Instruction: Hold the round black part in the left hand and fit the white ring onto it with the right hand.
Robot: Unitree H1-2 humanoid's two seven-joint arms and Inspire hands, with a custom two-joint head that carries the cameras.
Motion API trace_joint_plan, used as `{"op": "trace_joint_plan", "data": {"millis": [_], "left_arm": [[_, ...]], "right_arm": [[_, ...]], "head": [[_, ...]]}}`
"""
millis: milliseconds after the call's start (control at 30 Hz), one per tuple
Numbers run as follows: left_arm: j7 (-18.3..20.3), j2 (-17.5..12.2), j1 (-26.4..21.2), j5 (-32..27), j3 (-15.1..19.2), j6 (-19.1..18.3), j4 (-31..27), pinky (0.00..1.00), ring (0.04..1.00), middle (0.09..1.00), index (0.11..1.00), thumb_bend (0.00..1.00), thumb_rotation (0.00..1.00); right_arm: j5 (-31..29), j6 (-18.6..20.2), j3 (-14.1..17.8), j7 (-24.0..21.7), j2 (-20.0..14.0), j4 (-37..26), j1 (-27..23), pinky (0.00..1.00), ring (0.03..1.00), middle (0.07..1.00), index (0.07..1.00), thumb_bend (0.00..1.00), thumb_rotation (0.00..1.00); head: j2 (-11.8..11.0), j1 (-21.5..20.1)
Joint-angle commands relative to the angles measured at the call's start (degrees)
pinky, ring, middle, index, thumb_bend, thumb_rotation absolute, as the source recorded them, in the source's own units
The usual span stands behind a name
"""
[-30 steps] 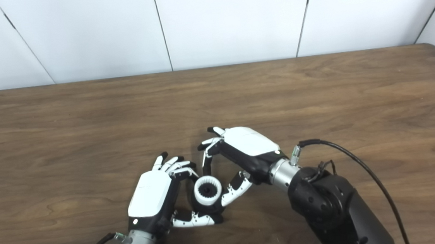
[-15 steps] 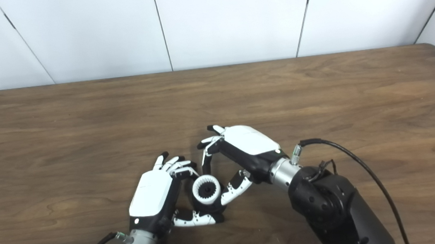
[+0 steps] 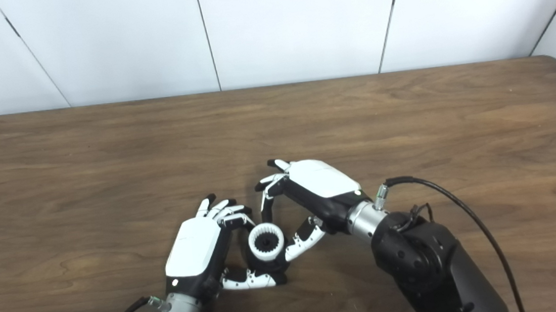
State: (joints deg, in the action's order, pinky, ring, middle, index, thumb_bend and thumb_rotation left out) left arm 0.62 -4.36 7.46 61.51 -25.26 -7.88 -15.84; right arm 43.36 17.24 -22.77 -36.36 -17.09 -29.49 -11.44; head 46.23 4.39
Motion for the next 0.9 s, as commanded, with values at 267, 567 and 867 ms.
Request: {"op": "trace_joint_plan", "data": {"millis": [267, 567, 867], "left_arm": [[-0.1, -0.1, -0.4, 0.8, -0.4, 0.4, -0.4, 1.0, 0.884, 0.783, 0.484, 0.52, 0.05], [0.2, -0.1, -0.4, 1.0, -0.5, 0.2, -0.5, 1.0, 0.887, 0.784, 0.484, 0.52, 0.05], [0.0, -0.2, -0.5, 1.0, -0.6, 0.3, -0.4, 1.0, 0.887, 0.784, 0.484, 0.52, 0.05]], "right_arm": [[0.4, -1.8, 0.0, -0.1, -1.1, -1.3, -1.7, 1.0, 1.0, 0.853, 0.492, 0.52, 0.15], [0.7, -2.0, 0.2, -0.1, -1.3, -1.3, -1.9, 1.0, 1.0, 0.859, 0.606, 1.0, 0.26], [1.4, -1.6, 0.2, -0.7, -1.5, -1.5, -1.9, 1.0, 1.0, 0.886, 0.655, 1.0, 0.31]], "head": [[0.2, 0.2], [0.2, 0.2], [0.2, 0.3]]}}
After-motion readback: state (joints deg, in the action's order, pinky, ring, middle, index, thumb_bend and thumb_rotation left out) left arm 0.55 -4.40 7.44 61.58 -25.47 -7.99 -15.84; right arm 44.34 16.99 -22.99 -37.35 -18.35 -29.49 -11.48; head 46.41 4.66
